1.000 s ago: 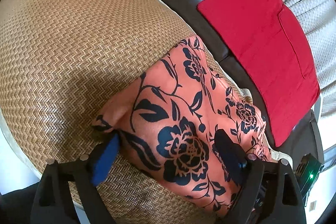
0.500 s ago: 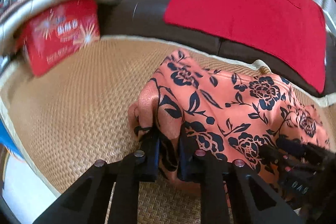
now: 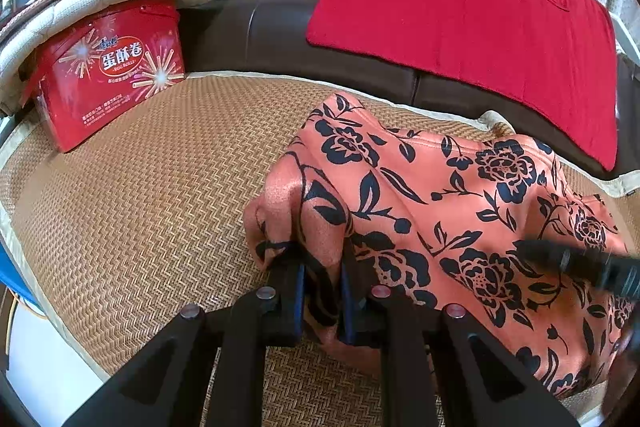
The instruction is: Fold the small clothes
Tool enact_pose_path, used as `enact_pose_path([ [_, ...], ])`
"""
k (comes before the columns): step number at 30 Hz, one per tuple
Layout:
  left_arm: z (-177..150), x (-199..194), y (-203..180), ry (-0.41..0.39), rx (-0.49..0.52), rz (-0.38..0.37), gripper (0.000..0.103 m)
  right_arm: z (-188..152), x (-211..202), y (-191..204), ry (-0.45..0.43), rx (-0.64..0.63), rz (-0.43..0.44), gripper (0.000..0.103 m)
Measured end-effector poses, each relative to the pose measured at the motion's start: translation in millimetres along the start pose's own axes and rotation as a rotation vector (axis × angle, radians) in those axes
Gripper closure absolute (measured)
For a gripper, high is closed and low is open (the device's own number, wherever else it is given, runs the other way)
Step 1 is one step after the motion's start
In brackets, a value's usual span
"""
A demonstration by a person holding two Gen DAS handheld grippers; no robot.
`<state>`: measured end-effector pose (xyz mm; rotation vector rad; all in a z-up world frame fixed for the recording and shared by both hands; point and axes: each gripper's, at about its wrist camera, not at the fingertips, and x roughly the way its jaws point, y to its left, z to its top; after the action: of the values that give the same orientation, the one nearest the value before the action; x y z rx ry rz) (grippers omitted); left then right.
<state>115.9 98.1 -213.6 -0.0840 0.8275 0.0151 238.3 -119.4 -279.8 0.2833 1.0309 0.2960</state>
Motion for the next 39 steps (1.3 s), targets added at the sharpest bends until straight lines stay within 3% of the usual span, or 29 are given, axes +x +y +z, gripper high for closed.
enact_pose_path([
  [4, 1, -1, 0, 0.000, 0.001, -0.002, 0.088, 47, -2, 30, 0.025, -0.089, -0.010, 0.044],
  [5, 0, -1, 0, -0.001, 0.003, 0.001, 0.088, 57, 1, 37, 0.048, -0.105, 0.002, 0.038],
  [11, 1, 1, -2, -0.002, 0.006, 0.011, 0.088, 121, 45, 94, 0.271, -0.177, 0.027, 0.029],
  [14, 1, 2, -2, -0.004, 0.008, 0.014, 0.088, 135, 74, 115, 0.382, -0.203, 0.021, 0.029],
  [21, 1, 1, 0, -0.004, 0.012, 0.008, 0.088, 139, 135, 143, 0.561, -0.237, -0.066, 0.029],
  [35, 1, 1, 0, -0.010, 0.028, 0.012, 0.088, 132, 207, 173, 0.710, -0.359, -0.328, 0.029],
  [39, 1, 1, 0, -0.009, 0.023, 0.011, 0.088, 126, 222, 173, 0.714, -0.366, -0.355, 0.026],
])
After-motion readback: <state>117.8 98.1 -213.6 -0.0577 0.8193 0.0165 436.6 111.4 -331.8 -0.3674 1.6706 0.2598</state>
